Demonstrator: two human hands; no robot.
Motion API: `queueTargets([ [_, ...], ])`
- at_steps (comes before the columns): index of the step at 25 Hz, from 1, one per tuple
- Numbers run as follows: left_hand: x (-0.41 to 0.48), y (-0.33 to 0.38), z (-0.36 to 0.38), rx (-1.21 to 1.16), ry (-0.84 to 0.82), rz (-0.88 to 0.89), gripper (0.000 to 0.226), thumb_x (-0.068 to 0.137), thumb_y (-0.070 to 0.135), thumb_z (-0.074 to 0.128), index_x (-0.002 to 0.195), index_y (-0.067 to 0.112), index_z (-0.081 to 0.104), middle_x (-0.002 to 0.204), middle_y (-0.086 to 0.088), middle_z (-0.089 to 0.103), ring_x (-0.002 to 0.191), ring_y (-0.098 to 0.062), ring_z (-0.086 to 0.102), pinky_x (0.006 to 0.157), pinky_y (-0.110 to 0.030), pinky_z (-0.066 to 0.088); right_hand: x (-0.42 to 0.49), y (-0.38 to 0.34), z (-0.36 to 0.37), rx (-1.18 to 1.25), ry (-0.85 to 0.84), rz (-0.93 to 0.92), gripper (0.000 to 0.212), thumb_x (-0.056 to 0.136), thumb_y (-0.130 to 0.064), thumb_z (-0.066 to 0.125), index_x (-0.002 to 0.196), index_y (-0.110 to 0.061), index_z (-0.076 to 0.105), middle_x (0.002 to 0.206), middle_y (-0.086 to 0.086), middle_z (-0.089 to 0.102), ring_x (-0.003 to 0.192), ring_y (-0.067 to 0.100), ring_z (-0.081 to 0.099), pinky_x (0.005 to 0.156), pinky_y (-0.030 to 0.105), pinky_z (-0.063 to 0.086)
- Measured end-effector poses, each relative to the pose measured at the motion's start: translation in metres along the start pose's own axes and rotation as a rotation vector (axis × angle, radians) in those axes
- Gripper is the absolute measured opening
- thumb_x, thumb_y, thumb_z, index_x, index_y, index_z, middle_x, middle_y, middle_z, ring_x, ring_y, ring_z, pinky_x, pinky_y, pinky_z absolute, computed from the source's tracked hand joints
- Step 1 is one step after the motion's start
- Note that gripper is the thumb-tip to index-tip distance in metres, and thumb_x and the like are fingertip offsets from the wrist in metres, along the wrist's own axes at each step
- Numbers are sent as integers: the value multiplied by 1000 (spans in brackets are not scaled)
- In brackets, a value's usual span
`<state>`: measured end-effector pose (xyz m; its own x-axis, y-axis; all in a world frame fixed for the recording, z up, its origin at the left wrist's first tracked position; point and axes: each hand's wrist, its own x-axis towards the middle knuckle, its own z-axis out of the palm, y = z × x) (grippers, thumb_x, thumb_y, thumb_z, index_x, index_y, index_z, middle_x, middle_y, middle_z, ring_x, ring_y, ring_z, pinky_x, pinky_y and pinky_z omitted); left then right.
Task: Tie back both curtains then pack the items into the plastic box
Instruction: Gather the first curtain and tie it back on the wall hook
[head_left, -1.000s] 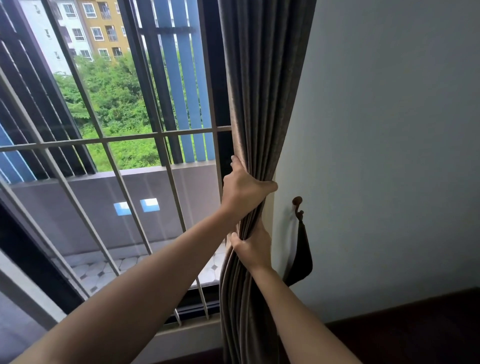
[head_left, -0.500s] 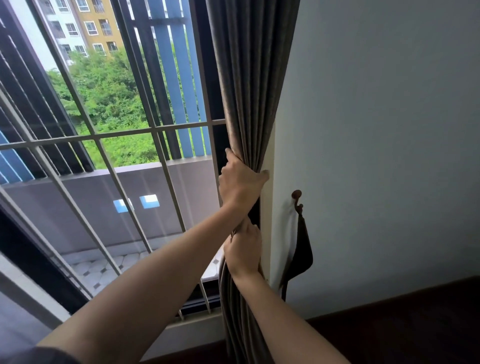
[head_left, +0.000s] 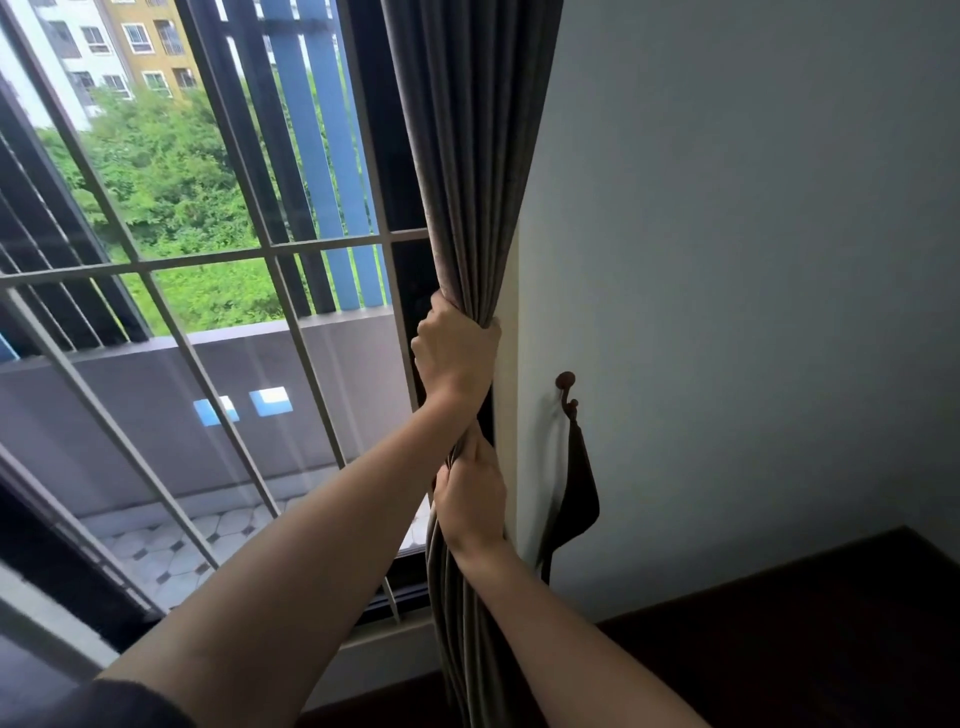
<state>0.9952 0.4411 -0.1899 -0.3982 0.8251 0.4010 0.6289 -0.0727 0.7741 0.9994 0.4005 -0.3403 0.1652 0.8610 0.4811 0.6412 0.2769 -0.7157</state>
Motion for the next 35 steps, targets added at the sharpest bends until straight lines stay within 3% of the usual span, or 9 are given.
queueTargets([
  [5,8,-2,-2,10,24,-32,37,80,29,67,106,5,56,99,-14,68,96,-34,63,84,-36,49,1,-1,1,-2,30,-21,61,83,1,59,140,-1,37,130,15,57,118,30,56,96,34,47],
  [9,7,3,-4,72,-20,-31,63,70,39,78,113,5,47,109,-14,64,103,-35,60,87,-42,49,-4,-4,4,-34,80,-63,69,69,7,70,133,4,44,122,17,62,109,31,62,91,37,52],
  [15,5,3,-11,54,0,-66,32,77,8,58,108,3,52,101,-18,66,98,-38,60,84,-39,50,-9,1,0,-50,86,-98,71,70,0,73,134,1,44,122,13,63,108,27,63,87,31,52],
  [20,-2,2,-7,-2,54,-59,24,74,9,57,97,5,56,89,-13,68,87,-34,63,81,-36,53,-3,17,-15,159,-124,-30,71,88,-21,59,148,-10,22,143,9,45,128,23,47,104,28,39],
  [23,1,3,-3,-4,57,-64,22,75,8,58,97,6,57,89,-13,69,86,-33,63,81,-36,54,-2,41,-30,516,-349,-25,88,82,-51,59,150,-26,9,154,-14,22,139,0,24,111,15,24],
  [26,6,1,-1,-21,73,-64,23,75,8,58,98,6,57,89,-11,69,84,-30,63,78,-33,54,-2,76,-44,498,-129,147,77,84,-61,43,146,-22,21,147,-19,27,134,-9,26,100,0,22],
  [29,8,1,3,-33,78,-47,23,76,9,59,99,6,58,87,-7,67,78,-24,59,75,-29,50,29,119,-46,123,89,366,57,84,-34,56,131,-5,42,130,9,47,121,23,44,96,26,39],
  [31,8,1,5,-42,87,-39,23,77,10,59,99,7,58,82,-3,62,73,-20,53,72,-25,46,50,136,-44,-7,20,510,56,82,-21,62,130,-2,40,132,16,44,120,32,43,95,39,40],
  [35,7,-1,7,-33,100,-34,22,77,11,59,99,9,58,77,3,53,72,-17,48,68,-22,40,68,159,-33,-179,-179,661,63,85,-28,60,139,-8,32,136,14,47,125,34,42,100,47,38],
])
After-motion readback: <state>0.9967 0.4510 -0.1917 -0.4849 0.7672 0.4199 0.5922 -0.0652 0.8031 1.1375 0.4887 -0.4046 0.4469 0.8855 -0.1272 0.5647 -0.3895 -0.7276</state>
